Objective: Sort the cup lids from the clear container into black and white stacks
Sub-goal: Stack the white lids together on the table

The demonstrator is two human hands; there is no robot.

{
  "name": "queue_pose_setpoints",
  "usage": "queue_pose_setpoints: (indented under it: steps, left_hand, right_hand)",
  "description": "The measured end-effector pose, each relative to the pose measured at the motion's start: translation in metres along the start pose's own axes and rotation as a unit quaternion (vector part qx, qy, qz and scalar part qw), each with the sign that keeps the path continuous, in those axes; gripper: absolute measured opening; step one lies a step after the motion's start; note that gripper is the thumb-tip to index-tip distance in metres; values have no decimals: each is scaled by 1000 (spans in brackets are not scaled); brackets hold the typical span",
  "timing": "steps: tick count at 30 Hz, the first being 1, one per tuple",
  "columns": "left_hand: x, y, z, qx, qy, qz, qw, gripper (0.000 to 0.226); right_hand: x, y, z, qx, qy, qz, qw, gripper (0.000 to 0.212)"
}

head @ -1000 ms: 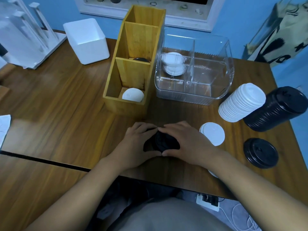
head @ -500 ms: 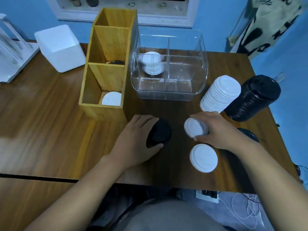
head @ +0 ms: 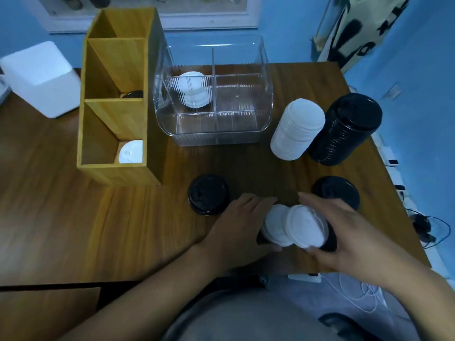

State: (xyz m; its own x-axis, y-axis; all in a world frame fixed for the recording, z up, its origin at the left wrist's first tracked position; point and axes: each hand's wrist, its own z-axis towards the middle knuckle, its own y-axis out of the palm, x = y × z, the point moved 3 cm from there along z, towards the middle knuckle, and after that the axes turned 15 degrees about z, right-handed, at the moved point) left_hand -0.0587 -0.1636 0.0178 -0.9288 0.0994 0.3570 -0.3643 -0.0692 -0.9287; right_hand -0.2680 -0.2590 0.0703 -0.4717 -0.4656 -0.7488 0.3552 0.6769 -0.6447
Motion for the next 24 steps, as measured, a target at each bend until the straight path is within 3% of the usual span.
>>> queue_pose_setpoints:
  steps: [7,16,19,24]
  left_hand:
    - [-6,-2,4,6,26,40,999,77]
    - [-9,-4,1,25,28,24,999,80]
    - [-8,-6,0,15,29,15,999,81]
    - [-7,-10,-1,-37,22,10,999,96]
  right_hand:
    - [21,16,-28,19,-35,-13,999,100]
    - [16,34,-33,172,-6,16,985,75]
    - [12,30,-30,149,-25,63,987,76]
    - [3,28,-11,32,-67,75,994,78]
